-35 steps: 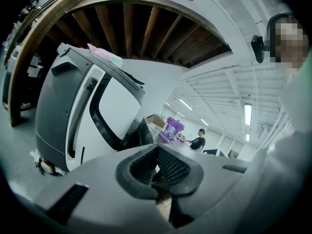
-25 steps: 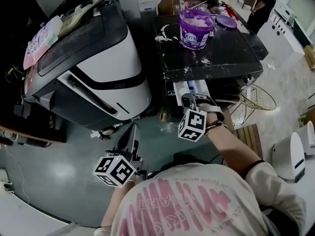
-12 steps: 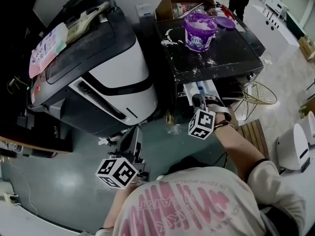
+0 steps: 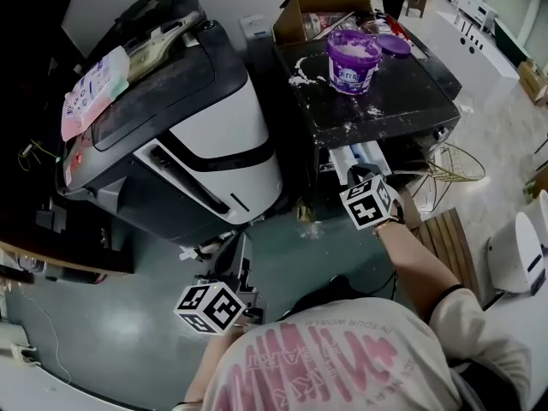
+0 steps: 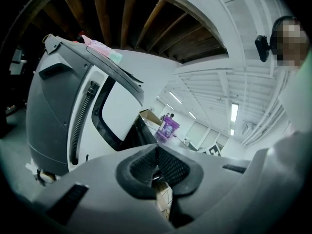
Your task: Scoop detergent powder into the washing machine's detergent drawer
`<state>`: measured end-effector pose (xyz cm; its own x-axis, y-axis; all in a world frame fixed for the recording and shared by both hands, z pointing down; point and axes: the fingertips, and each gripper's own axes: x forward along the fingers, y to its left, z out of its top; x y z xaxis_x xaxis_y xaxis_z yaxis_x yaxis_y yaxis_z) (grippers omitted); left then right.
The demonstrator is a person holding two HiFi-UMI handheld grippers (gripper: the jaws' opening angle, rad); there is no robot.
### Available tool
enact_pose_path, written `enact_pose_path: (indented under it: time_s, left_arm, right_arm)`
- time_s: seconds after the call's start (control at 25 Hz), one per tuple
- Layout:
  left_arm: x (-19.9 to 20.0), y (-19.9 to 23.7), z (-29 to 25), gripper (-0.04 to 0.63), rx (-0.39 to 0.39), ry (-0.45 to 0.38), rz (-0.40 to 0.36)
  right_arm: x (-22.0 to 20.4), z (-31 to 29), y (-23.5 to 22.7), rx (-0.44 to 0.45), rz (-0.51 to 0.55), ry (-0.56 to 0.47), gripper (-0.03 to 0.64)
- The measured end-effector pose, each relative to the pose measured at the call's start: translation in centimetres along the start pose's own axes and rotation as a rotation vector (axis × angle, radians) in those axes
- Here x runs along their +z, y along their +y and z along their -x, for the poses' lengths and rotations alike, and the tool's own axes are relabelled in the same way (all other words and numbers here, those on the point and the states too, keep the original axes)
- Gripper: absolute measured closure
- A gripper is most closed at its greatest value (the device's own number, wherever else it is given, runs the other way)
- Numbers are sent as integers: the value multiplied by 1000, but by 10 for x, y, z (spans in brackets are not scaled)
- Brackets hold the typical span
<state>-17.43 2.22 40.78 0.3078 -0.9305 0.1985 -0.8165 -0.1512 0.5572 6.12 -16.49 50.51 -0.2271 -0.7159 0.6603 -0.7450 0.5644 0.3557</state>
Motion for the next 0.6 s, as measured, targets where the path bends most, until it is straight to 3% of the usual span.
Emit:
enact_pose_path:
  time_s: [0.2,0.32,0.6]
  left_arm:
    - [2,2,4,594,34,23,-55]
    - [0,9,6,594,54,36,-46]
    - [-1,1,-1,594,-31,51,-45]
  right_arm:
    - [15,17,-13,0,-423,-115,612]
    - [20,32,-16,10,-629,-184,612]
    - [6,61,-9,71,-1051,-300,612]
